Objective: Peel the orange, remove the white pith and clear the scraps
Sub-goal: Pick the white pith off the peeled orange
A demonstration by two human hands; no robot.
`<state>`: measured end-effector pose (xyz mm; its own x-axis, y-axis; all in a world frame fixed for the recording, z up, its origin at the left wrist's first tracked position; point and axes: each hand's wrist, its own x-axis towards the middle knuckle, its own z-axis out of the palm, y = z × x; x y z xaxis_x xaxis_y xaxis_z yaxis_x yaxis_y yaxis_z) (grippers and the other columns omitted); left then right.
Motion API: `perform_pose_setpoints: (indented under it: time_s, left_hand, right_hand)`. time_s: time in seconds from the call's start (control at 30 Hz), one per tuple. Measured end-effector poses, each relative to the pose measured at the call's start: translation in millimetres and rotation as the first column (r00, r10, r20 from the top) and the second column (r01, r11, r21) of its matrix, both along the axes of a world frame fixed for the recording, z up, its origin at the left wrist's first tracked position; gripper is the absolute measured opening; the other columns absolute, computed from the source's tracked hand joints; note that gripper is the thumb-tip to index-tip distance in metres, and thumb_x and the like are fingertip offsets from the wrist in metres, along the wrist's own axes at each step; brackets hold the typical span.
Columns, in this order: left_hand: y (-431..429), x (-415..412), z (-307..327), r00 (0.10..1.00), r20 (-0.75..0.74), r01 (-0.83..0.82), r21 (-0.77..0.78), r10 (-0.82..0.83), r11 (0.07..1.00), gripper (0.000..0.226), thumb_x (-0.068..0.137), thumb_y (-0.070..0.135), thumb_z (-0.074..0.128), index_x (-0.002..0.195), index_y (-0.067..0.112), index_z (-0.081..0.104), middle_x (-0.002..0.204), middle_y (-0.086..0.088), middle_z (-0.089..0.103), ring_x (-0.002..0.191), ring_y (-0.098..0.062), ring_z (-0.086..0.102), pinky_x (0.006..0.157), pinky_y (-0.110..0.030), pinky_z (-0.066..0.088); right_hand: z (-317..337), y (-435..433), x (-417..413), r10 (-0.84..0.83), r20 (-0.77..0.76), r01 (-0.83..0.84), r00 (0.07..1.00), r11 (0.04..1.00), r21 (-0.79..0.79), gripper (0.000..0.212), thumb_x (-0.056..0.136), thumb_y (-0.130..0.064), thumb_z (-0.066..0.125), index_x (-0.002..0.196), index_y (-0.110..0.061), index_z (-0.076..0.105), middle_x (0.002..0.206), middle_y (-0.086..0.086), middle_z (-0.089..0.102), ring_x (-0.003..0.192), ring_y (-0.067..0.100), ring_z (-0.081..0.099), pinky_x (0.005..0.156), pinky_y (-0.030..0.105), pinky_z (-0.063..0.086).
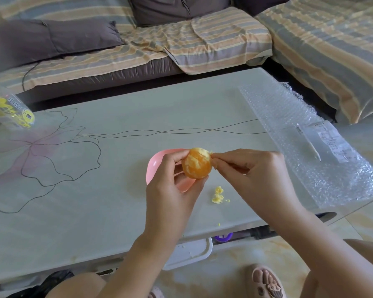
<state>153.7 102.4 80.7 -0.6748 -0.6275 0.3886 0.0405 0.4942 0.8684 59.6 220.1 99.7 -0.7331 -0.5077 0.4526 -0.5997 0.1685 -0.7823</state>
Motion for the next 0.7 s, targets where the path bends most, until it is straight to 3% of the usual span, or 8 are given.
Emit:
perform_pose_setpoints:
  time_s: [0.2,0.33,0.47,0.57,0.7]
  left_hand:
    - [-5,1,-7,1.0,-0.003,-0.024,-0.219,0.024,0.976,0.049,0.072,0.01,0.082,0.113,0.025,0.059,0.109,0.016,0.065,0.097,0.001,0.063,0.081,-0.004,0.043]
    - [-6,1,-10,1.0,-0.009,-0.026,-0.267,0.024,0.963,0.057,0.073,0.007,0.081,0.116,0.031,0.054,0.114,0.024,0.059,0.102,0.003,0.061,0.086,-0.008,0.046]
    - [-6,1,-11,0.998,-0.056,-0.051,-0.302,0.036,0.952,0.057,0.072,0.005,0.081,0.117,0.029,0.054,0.113,0.018,0.061,0.104,-0.002,0.062,0.086,-0.019,0.052]
    - [-6,1,-12,0.997,-0.07,-0.054,-0.291,0.035,0.955,0.056,0.073,0.006,0.081,0.117,0.029,0.055,0.114,0.011,0.064,0.106,-0.005,0.063,0.084,-0.03,0.056]
    - [-6,0,-13,0.995,-0.095,-0.07,-0.312,0.043,0.947,0.052,0.074,0.009,0.08,0.116,0.027,0.055,0.113,0.009,0.065,0.103,-0.004,0.064,0.087,-0.024,0.053]
  right_hand:
    - [-1,2,2,0.031,-0.059,-0.03,0.998,0.999,0.013,0.008,0.079,-0.017,0.071,0.083,-0.016,0.078,0.069,-0.005,0.072,0.064,0.006,0.066,0.061,0.026,0.052]
    - [-6,0,5,0.001,-0.122,0.005,0.993,0.999,0.044,0.02,0.08,-0.02,0.061,0.07,-0.006,0.071,0.062,0.01,0.066,0.057,0.027,0.063,0.054,0.039,0.053]
    - [-8,-4,8,-0.04,-0.11,0.043,0.993,0.999,0.02,0.02,0.076,-0.016,0.06,0.067,0.0,0.067,0.06,0.016,0.063,0.057,0.034,0.061,0.054,0.044,0.053]
    - [-8,-6,10,-0.08,-0.104,0.08,0.991,0.997,-0.006,0.017,0.073,-0.013,0.06,0.065,-0.001,0.068,0.058,0.015,0.063,0.055,0.032,0.061,0.052,0.042,0.052]
    - [-7,-9,12,-0.119,-0.108,0.117,0.987,0.993,-0.025,0.012,0.072,-0.011,0.063,0.066,-0.007,0.072,0.055,0.007,0.064,0.053,0.024,0.062,0.05,0.036,0.052]
